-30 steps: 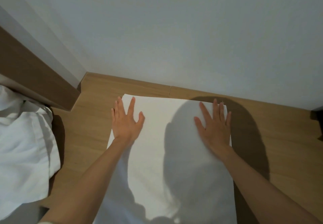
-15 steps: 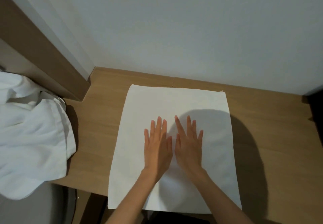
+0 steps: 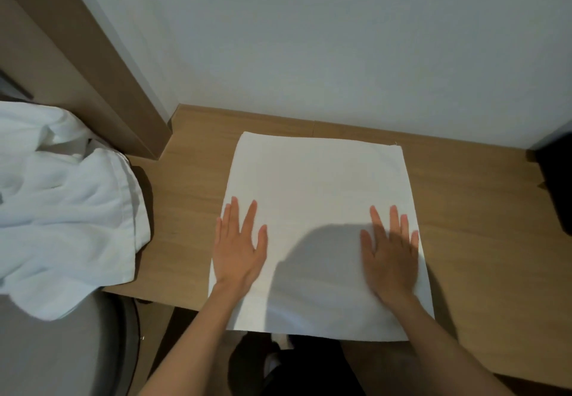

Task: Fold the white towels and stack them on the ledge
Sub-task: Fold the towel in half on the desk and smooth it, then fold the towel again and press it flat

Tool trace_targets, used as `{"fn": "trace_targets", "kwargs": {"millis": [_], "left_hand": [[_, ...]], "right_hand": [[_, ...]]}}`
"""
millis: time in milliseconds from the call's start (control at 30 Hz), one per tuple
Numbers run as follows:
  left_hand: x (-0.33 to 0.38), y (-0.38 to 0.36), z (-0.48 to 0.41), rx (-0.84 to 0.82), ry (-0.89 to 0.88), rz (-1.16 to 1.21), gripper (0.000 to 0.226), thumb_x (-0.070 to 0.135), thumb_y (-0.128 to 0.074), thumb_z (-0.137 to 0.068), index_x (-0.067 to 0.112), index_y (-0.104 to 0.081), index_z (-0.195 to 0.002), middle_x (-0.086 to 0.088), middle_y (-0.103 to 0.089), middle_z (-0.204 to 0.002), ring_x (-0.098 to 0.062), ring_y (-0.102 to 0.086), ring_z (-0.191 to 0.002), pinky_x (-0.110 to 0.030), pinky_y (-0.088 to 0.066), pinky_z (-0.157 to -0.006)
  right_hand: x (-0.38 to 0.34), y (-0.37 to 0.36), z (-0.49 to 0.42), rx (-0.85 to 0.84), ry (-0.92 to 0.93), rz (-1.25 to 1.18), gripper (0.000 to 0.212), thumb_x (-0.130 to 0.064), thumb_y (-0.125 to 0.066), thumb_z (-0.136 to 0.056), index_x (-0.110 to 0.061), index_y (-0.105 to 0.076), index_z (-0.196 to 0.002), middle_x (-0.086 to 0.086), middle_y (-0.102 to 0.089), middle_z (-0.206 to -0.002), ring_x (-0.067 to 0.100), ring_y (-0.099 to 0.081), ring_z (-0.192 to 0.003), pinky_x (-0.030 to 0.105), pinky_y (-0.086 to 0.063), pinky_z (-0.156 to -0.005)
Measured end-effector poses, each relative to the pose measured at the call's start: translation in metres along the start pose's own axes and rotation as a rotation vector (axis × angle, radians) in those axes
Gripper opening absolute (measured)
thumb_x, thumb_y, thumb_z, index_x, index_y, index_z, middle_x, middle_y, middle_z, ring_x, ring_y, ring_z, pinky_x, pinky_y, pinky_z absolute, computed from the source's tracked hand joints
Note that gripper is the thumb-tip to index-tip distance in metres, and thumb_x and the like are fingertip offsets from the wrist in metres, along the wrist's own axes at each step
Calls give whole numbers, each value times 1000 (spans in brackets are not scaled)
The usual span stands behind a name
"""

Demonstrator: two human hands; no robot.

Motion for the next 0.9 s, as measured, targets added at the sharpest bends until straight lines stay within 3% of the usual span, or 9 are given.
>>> {"fn": "trace_targets", "kwargs": {"millis": [100,267,433,500,567,633,800,833,900], "left_hand": [[1,2,-1,-31,15,21,62,54,-11,-97,29,-2,-153,-2,11,-160,-11,17,-145,-26,18,-115],[16,10,14,-50,-27,84,62,46,-11,-100,19,7,-152,-4,19,-158,-15,23,-144,-31,17,-116],[40,-11,71,-119,-70,-4,59,53,-6,-97,32,11,-149,-2,19,-157,-22,21,-144,-42,17,-115],[42,-16,76,-94,-59,-45,60,55,-2,-93,34,3,-149,-1,10,-157,-25,12,-145,-45,14,-115],[40,-20,67,-86,-51,-67,58,57,2,-92,39,12,-146,3,17,-157,-21,19,-144,-44,20,-114],[38,-23,55,-93,-51,-70,57,58,-1,-93,42,21,-143,7,25,-155,-17,28,-141,-42,26,-111],[42,-18,26,-100,-103,-76,58,56,-10,-96,41,18,-145,9,32,-151,-16,32,-138,-38,34,-105],[43,-16,24,-105,-115,-72,58,54,-11,-97,40,18,-146,9,31,-152,-16,33,-138,-37,36,-103],[48,-13,26,-94,-136,-44,56,48,-9,-99,35,15,-148,8,29,-154,-15,31,-139,-35,36,-104]], "right_hand": [[1,2,1,17,-6,-8,55,-45,-23,-99,-30,-18,-152,6,-10,-160,26,-6,-148,43,-2,-120],[-20,7,13,-21,-18,-2,53,-34,-25,-103,-25,-8,-152,9,-2,-160,27,2,-148,44,5,-119],[-47,-9,70,-144,51,-20,55,-45,-20,-101,-38,1,-151,0,6,-161,23,9,-148,46,13,-114],[-49,-16,79,-127,34,-11,56,-51,-18,-98,-42,3,-150,-3,8,-161,22,11,-148,45,18,-112],[-49,-18,73,-91,35,18,58,-54,-22,-97,-43,0,-150,-4,7,-161,23,8,-148,45,19,-113],[-51,-18,63,-72,48,33,59,-57,-21,-96,-43,-1,-150,-4,8,-160,24,6,-148,47,18,-114],[-60,-17,39,-85,23,49,57,-52,-19,-99,-36,2,-149,0,9,-159,27,6,-148,52,14,-114],[-64,-14,37,-79,30,45,57,-47,-26,-100,-32,-4,-151,4,3,-160,29,1,-148,56,9,-115],[-73,-5,37,29,127,22,56,-32,-50,-97,-16,-32,-147,13,-26,-154,36,-24,-142,63,-16,-113]]}}
Point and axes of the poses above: each hand's wrist, its own z-axis away from the middle knuckle, its own y-axis out of the back of the hand, x = y × z, the point moved 1 cm from there along -z, towards the middle knuckle
